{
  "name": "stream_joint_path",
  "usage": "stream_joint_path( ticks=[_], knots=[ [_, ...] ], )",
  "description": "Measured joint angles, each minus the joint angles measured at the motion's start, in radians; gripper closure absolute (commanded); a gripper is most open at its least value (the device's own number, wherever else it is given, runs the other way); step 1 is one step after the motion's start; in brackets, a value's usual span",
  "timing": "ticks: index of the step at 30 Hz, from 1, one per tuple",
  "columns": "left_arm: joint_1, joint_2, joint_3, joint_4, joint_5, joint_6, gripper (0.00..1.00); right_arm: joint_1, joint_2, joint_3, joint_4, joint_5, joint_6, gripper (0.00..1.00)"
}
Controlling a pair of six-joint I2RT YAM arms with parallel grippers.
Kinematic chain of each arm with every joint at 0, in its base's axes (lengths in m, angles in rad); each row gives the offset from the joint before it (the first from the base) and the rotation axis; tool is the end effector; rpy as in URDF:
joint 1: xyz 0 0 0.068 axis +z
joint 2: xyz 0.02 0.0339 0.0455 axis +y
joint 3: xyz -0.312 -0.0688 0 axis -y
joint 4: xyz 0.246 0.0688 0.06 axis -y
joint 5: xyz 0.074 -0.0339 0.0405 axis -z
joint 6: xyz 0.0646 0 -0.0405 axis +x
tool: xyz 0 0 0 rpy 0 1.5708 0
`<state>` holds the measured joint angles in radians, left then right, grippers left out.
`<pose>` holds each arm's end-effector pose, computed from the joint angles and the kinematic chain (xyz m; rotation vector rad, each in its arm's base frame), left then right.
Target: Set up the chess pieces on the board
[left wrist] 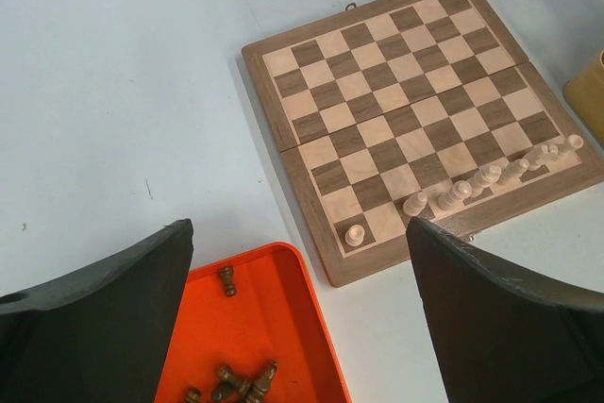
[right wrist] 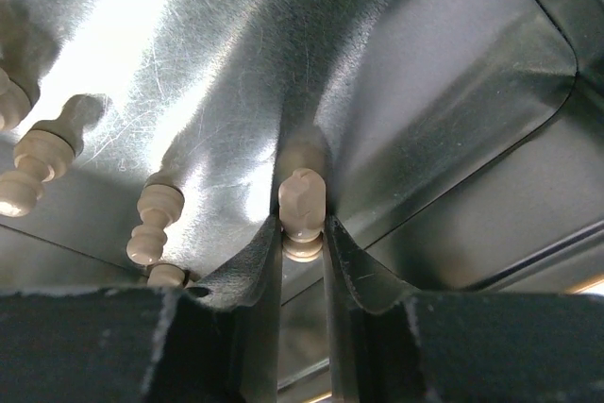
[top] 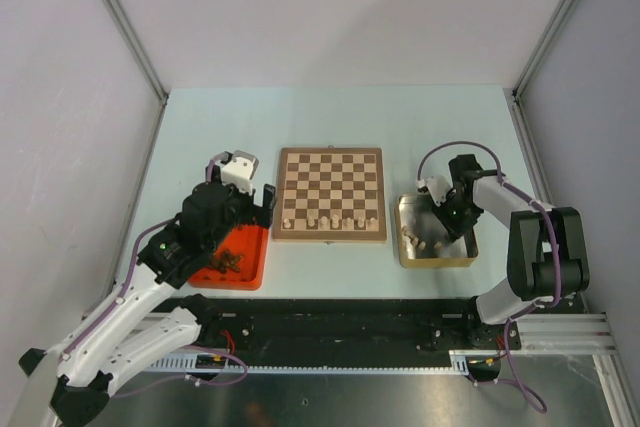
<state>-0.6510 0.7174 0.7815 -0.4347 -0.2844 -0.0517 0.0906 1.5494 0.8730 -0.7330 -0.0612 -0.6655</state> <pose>0.1330 -0.0785 0.3450 0.3873 1.8914 -0.1942 0.2635 0.0279 0.1815 -1.1029 2.7571 0.0191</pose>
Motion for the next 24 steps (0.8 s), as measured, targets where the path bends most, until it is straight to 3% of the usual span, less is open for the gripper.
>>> stream_joint_path(
  ticks=[13, 24],
  knots=[
    [0.005, -0.031, 0.000, 0.022, 0.087, -0.027, 0.00, -0.029, -0.122, 0.025, -0.044, -0.159, -0.020, 0.89],
    [0.008, 0.014, 0.001, 0.104, 0.382, -0.237, 0.00, -0.019, -0.238, 0.139, -0.111, -0.402, -0.058, 0.89]
  ],
)
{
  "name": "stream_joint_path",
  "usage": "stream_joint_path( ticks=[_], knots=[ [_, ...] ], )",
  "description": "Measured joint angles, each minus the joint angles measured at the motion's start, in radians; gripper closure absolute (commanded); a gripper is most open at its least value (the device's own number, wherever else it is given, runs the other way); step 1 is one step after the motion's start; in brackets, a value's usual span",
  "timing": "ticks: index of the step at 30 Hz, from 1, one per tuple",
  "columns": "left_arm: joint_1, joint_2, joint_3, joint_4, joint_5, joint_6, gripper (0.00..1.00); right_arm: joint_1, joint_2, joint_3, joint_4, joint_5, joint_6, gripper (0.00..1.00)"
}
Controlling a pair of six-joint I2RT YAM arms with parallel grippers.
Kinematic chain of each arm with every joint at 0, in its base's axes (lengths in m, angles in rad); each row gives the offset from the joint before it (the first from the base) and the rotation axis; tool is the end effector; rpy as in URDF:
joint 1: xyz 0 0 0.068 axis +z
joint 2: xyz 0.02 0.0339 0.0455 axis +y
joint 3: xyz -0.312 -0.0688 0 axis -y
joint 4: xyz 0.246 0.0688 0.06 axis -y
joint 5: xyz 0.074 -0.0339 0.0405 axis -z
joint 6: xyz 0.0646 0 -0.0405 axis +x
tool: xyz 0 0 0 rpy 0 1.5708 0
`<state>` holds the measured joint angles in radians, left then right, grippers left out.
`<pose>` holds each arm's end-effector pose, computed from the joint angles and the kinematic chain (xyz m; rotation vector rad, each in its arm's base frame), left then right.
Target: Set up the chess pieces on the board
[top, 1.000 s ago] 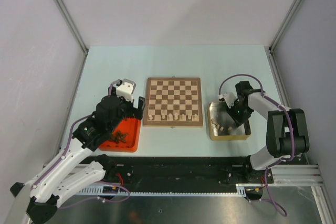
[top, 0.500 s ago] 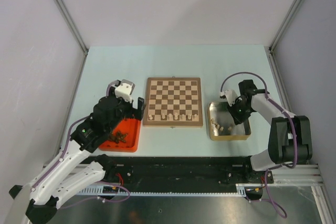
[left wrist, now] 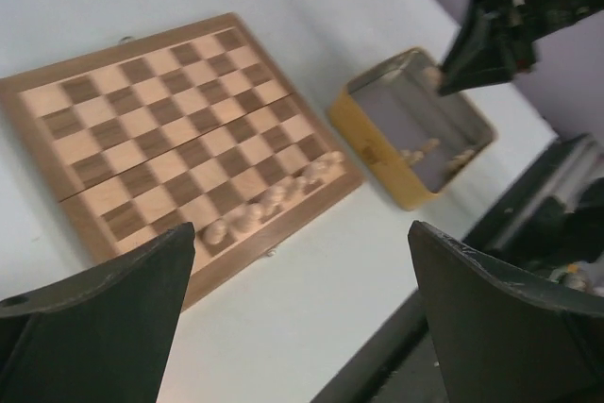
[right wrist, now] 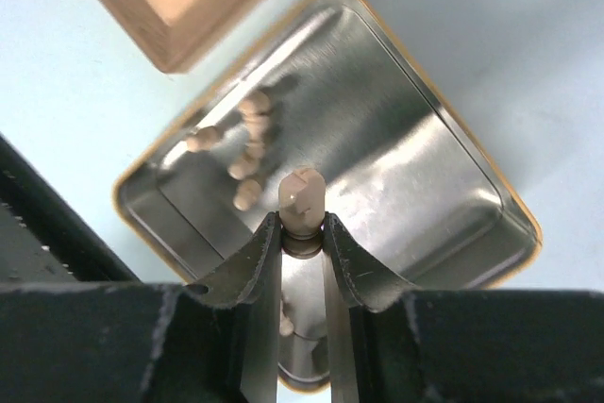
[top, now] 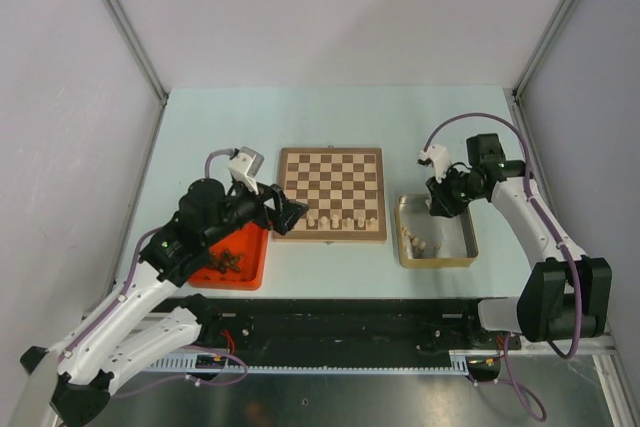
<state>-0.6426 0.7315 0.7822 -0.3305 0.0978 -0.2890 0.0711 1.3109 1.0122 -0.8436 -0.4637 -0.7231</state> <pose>0.1270 -0.1030 0.3561 0.4060 1.8712 -0.7309 0.2447 0.0464 0.2801 -1.1137 2.3149 0.3950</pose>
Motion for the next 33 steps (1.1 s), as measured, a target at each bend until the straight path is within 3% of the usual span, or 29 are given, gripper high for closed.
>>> stream_joint_path(
  ticks=[8, 16, 33],
  knots=[
    [0.000, 0.058, 0.000, 0.157, 0.200, -0.167, 0.00, 0.077, 0.000, 0.050, -0.013, -0.178, -0.011, 0.89],
    [-0.016, 0.147, -0.027, 0.330, 0.294, -0.303, 0.00, 0.098, 0.005, 0.066, -0.037, -0.351, -0.019, 0.89],
    [-0.116, 0.350, -0.042, 0.566, 0.274, -0.453, 0.04, 0.098, 0.005, 0.066, -0.093, -0.460, -0.049, 0.88]
  ],
)
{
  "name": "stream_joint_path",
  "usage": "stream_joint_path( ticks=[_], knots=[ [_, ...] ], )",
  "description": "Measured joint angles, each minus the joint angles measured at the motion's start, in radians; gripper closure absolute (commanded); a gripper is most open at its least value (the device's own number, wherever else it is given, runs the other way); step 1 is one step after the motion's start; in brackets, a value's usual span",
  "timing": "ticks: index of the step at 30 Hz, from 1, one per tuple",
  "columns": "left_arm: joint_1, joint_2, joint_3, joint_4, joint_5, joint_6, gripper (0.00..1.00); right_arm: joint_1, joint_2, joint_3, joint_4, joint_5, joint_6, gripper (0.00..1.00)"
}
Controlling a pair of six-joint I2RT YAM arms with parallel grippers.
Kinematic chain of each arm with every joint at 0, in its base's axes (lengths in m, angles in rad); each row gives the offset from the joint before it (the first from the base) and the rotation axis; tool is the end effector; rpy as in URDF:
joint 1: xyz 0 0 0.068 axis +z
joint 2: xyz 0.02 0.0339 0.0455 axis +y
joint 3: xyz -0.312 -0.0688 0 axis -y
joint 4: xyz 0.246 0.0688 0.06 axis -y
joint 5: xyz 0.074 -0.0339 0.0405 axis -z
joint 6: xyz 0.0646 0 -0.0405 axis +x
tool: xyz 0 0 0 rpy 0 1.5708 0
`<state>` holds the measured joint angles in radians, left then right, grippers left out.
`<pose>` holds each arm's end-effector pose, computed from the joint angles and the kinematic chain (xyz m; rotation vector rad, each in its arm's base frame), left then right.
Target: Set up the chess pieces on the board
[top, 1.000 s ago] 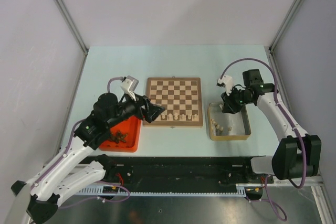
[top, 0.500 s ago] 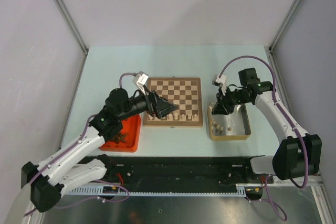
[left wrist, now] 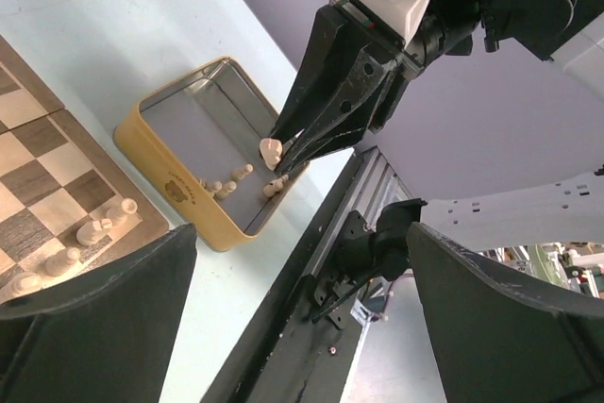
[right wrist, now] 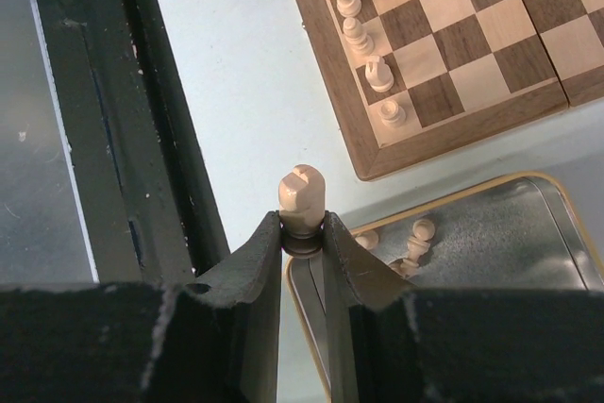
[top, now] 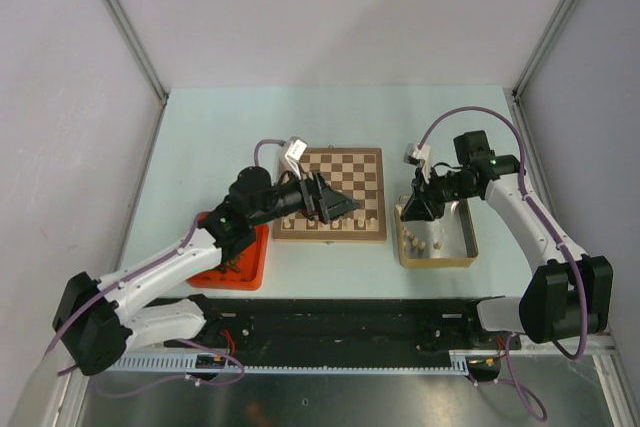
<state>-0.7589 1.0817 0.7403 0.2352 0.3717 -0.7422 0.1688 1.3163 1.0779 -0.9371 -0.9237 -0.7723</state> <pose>0.1716 -0.1951 0.3489 0.3300 1.8576 -1.3965 0.2261 0.0908 0.3114 -1.2649 1.9738 0.9698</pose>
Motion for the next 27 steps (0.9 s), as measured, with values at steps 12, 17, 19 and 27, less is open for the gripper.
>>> stream_joint_path(
  ticks=[12, 17, 19, 27],
  knots=[
    [-0.063, 0.211, 0.067, 0.061, -0.053, -0.064, 0.14, 0.025, 0.000, 0.000, -0.001, -0.011, -0.007, 0.89],
    [-0.081, 0.289, 0.115, 0.078, -0.091, -0.118, 0.13, 0.038, 0.000, 0.000, 0.000, -0.012, -0.008, 0.89],
    [-0.087, 0.305, 0.121, 0.083, -0.109, -0.148, 0.12, 0.042, 0.000, 0.000, 0.000, -0.008, -0.007, 0.88],
    [-0.101, 0.325, 0.121, 0.082, -0.181, -0.319, 0.11, 0.119, -0.026, -0.025, 0.073, 0.109, 0.030, 0.88]
  ],
)
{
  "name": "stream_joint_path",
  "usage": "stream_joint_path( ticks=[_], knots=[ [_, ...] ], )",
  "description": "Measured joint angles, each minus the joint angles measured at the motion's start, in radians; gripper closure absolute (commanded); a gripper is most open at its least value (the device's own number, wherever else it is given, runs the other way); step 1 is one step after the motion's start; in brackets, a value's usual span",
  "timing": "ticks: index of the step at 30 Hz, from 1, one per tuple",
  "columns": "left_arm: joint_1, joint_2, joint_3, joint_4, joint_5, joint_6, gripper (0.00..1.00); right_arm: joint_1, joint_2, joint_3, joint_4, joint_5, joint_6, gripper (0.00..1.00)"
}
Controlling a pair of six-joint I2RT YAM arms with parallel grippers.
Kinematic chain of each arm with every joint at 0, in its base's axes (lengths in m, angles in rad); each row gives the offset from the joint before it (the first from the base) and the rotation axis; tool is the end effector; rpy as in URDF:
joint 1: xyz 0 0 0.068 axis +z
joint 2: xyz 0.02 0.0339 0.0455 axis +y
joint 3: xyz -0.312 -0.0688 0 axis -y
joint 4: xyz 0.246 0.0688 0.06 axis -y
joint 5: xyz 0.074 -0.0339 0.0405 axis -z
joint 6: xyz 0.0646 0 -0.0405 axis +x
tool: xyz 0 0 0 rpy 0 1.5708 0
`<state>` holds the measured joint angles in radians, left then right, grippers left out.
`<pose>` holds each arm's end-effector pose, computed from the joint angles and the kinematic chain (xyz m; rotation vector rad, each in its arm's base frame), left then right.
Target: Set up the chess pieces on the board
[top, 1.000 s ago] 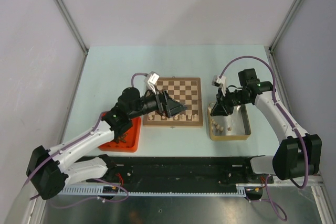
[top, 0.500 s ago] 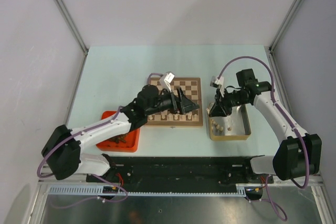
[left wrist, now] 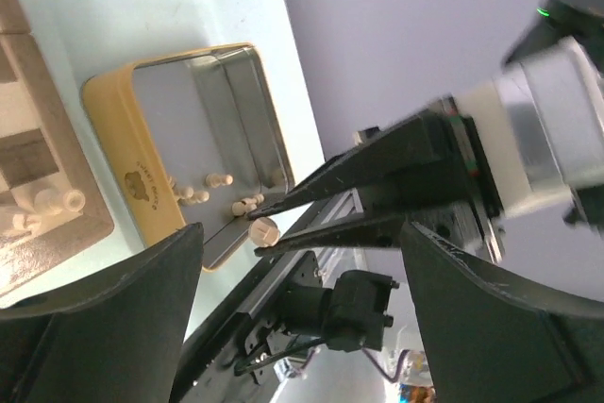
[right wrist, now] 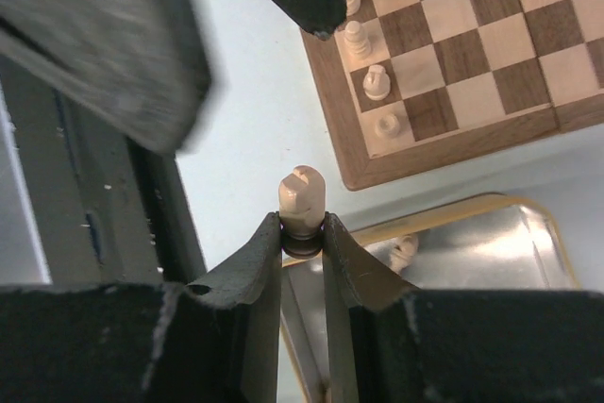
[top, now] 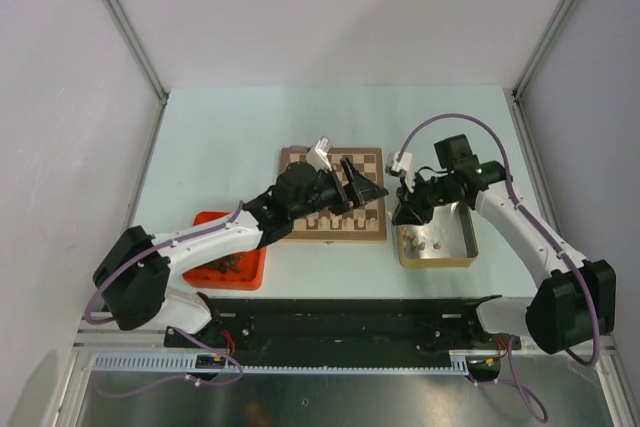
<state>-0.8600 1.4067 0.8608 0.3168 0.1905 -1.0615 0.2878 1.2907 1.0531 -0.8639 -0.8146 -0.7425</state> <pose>0.2153 -0.2689 0.3137 -0.0522 2.0819 -1.4644 0.2172 0.1133 0.3082 -1.3842 1.9475 0.8709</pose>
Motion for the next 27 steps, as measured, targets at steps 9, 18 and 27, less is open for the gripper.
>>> stream_joint_path(
  ticks=[9, 18, 27],
  knots=[
    [0.000, -0.014, 0.067, -0.261, -0.121, -0.179, 0.20, 0.153, -0.054, -0.003, 0.117, 0.224, 0.013, 0.88],
    [0.000, -0.038, 0.071, -0.356, -0.135, -0.260, 0.27, 0.223, -0.055, -0.003, 0.190, 0.354, 0.013, 0.88],
    [0.000, -0.016, 0.098, -0.365, -0.129, -0.286, 0.36, 0.315, -0.055, -0.004, 0.224, 0.439, 0.011, 0.88]
  ],
)
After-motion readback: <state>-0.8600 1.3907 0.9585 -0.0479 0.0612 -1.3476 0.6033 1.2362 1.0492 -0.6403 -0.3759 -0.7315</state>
